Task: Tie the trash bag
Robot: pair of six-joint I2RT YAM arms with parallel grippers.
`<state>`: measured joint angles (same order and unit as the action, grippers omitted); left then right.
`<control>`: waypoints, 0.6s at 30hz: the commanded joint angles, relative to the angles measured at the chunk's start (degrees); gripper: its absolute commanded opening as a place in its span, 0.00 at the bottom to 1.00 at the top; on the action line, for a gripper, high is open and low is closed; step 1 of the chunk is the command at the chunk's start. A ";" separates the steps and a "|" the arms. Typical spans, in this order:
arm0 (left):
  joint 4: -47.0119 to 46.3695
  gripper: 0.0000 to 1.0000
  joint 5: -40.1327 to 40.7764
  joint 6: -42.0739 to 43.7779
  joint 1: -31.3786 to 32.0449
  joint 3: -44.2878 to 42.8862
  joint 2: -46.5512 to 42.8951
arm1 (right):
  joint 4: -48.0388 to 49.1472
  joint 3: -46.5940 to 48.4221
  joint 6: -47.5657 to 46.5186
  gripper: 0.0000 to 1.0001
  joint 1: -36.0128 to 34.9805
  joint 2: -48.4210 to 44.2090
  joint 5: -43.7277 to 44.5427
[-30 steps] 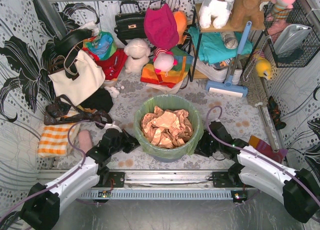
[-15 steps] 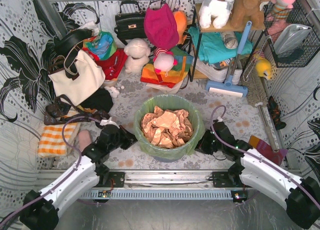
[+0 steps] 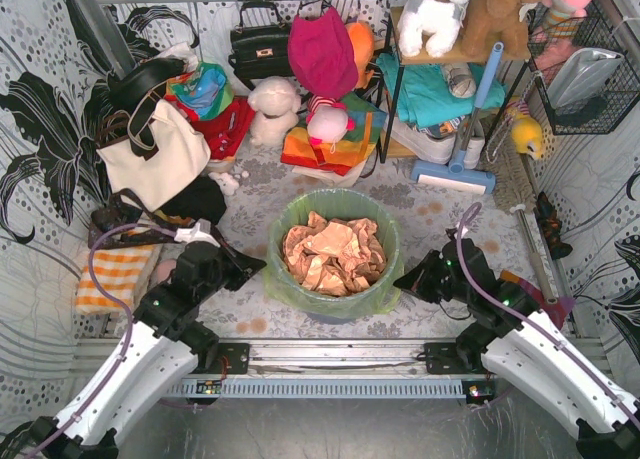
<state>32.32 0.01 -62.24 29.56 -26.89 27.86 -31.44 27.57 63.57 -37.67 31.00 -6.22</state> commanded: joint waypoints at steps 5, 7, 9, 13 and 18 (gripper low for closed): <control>8.35 0.00 4.18 2.87 -0.16 -3.16 -2.37 | -2.39 1.63 -0.44 0.00 0.23 -0.86 0.15; 7.49 0.00 3.03 2.90 -0.20 -1.67 -1.41 | -1.16 0.84 -0.27 0.00 0.23 -0.36 -0.50; 5.68 0.00 1.65 2.58 -0.15 0.20 -0.26 | -0.15 0.28 -0.12 0.00 0.22 0.36 -1.10; 1.36 0.05 -0.55 1.74 -0.17 2.42 2.28 | 0.49 -0.06 -0.28 0.00 0.23 1.58 -1.59; -2.20 0.40 -2.15 1.78 -0.23 4.19 2.46 | 0.66 -0.15 -0.54 0.00 0.23 1.93 -1.61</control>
<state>36.40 -0.32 -60.77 29.56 -23.73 30.61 -31.90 28.16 63.59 -37.67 32.97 -6.90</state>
